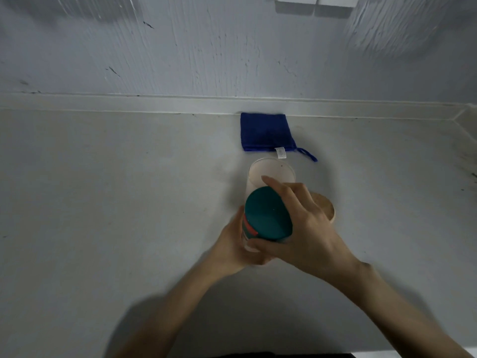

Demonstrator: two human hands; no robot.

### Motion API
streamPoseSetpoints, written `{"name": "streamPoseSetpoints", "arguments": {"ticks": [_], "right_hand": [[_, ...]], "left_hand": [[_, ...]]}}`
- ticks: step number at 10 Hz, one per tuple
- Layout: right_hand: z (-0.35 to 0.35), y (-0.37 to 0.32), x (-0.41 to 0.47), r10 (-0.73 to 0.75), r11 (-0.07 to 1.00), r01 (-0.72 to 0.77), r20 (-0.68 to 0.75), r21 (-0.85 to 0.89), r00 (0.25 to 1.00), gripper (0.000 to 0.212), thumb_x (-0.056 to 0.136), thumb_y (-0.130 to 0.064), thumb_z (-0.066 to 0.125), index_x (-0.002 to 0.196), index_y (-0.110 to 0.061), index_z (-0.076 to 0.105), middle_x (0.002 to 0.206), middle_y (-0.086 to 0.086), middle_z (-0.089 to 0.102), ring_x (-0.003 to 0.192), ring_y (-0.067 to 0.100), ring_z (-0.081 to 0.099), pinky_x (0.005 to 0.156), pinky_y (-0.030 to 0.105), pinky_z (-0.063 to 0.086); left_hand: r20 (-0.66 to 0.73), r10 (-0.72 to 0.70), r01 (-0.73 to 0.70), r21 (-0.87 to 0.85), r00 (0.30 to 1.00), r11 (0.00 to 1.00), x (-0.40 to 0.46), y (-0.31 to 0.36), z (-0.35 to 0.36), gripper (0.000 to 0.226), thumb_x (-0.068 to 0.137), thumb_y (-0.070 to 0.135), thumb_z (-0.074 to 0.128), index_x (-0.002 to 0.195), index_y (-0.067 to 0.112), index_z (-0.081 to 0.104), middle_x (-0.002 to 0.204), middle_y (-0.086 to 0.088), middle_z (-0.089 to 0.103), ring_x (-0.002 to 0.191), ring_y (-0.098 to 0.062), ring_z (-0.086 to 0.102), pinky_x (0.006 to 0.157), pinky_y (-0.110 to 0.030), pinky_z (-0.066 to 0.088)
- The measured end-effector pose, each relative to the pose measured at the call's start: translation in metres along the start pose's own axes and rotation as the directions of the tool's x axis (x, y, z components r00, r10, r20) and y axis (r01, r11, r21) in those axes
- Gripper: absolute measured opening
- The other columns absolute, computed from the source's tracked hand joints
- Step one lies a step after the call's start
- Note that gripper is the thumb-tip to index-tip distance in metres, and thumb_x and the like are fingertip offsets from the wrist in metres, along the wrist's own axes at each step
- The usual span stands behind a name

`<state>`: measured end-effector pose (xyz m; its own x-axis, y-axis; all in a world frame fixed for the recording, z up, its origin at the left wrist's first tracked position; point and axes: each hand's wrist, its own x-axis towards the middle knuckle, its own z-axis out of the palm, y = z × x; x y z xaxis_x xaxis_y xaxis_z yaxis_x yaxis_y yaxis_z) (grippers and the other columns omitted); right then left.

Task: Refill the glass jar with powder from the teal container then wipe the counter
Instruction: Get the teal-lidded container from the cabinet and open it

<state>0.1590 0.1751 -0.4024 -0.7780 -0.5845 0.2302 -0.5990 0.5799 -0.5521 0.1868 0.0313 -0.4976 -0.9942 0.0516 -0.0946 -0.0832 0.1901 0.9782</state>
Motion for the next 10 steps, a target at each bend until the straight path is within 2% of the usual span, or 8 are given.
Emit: {"name": "streamPoseSetpoints", "arguments": {"ticks": [1,2,3,4,5,6,8,10], "right_hand": [[0.009,-0.004,-0.004,-0.021,0.999,0.014,-0.135,-0.051,0.991,0.082,0.062,-0.053,0.068,0.130,-0.022,0.036,0.119,0.011,0.049,0.095,0.023,0.056,0.072,0.032,0.052],[0.015,-0.008,-0.006,-0.026,0.999,0.019,-0.183,-0.041,0.983,0.078,0.063,-0.050,0.070,0.127,-0.016,0.042,0.117,0.012,0.051,0.094,0.022,0.057,0.072,0.031,0.053],[0.009,-0.006,0.001,-0.004,0.999,0.012,-0.187,0.045,0.982,0.072,0.063,-0.046,0.071,0.122,-0.012,0.048,0.115,0.009,0.052,0.094,0.010,0.051,0.074,0.015,0.046],[0.010,-0.011,-0.004,-0.014,0.994,0.028,-0.136,0.102,0.991,0.070,0.063,-0.041,0.075,0.122,-0.013,0.048,0.116,0.005,0.051,0.097,0.005,0.047,0.078,0.013,0.046],[-0.040,-0.023,0.022,-0.113,0.937,0.184,-0.240,0.297,0.964,0.062,0.068,-0.041,0.063,0.120,-0.014,0.045,0.112,0.000,0.052,0.098,0.006,0.052,0.078,0.020,0.048],[-0.073,-0.019,0.036,-0.173,0.912,0.289,-0.366,0.292,0.915,0.058,0.071,-0.041,0.059,0.119,-0.015,0.041,0.110,-0.002,0.051,0.096,0.009,0.053,0.076,0.020,0.045],[-0.083,0.000,0.034,-0.049,0.949,0.130,-0.272,0.288,0.961,0.059,0.070,-0.046,0.054,0.120,-0.018,0.039,0.114,0.002,0.048,0.100,0.017,0.051,0.079,0.033,0.048],[-0.069,0.015,0.022,0.009,0.947,0.083,-0.282,0.311,0.959,0.059,0.072,-0.051,0.051,0.124,-0.029,0.036,0.116,-0.004,0.046,0.102,0.010,0.049,0.078,0.023,0.048]], "left_hand": [[-0.036,0.009,-0.009,0.014,0.999,1.000,-0.001,-0.002,0.002,0.075,0.046,0.022,0.081,0.098,0.059,0.043,0.097,0.039,0.058,0.094,0.010,0.057,0.072,-0.003,0.046],[-0.049,0.028,-0.026,0.045,0.998,0.999,0.001,-0.003,0.003,0.075,0.047,0.019,0.082,0.100,0.055,0.043,0.097,0.039,0.058,0.092,0.011,0.057,0.072,-0.002,0.045],[-0.056,0.035,-0.033,0.051,0.998,0.998,0.000,-0.001,0.002,0.076,0.049,0.014,0.083,0.100,0.053,0.044,0.095,0.037,0.059,0.091,0.009,0.058,0.072,-0.004,0.047],[-0.035,0.025,-0.024,0.032,0.999,0.999,-0.001,0.000,0.001,0.073,0.048,0.017,0.084,0.100,0.051,0.045,0.094,0.036,0.060,0.091,0.008,0.059,0.071,-0.006,0.049],[0.011,0.032,-0.031,-0.032,0.999,0.999,-0.002,0.009,-0.005,0.072,0.044,0.029,0.082,0.105,0.045,0.048,0.097,0.019,0.063,0.095,0.000,0.059,0.066,-0.014,0.051],[0.015,0.080,-0.081,0.029,0.997,0.996,-0.004,0.015,-0.007,0.073,0.045,0.038,0.079,0.107,0.050,0.042,0.103,0.020,0.056,0.100,0.010,0.053,0.073,-0.007,0.046],[0.022,0.081,-0.083,0.057,0.996,0.995,-0.006,0.017,-0.007,0.073,0.044,0.043,0.077,0.106,0.046,0.040,0.107,0.021,0.052,0.100,0.015,0.049,0.077,-0.004,0.043],[0.010,0.074,-0.074,0.052,0.997,0.996,-0.005,0.014,-0.007,0.073,0.047,0.037,0.080,0.107,0.044,0.040,0.107,0.022,0.051,0.098,0.018,0.048,0.076,-0.002,0.042]]}}
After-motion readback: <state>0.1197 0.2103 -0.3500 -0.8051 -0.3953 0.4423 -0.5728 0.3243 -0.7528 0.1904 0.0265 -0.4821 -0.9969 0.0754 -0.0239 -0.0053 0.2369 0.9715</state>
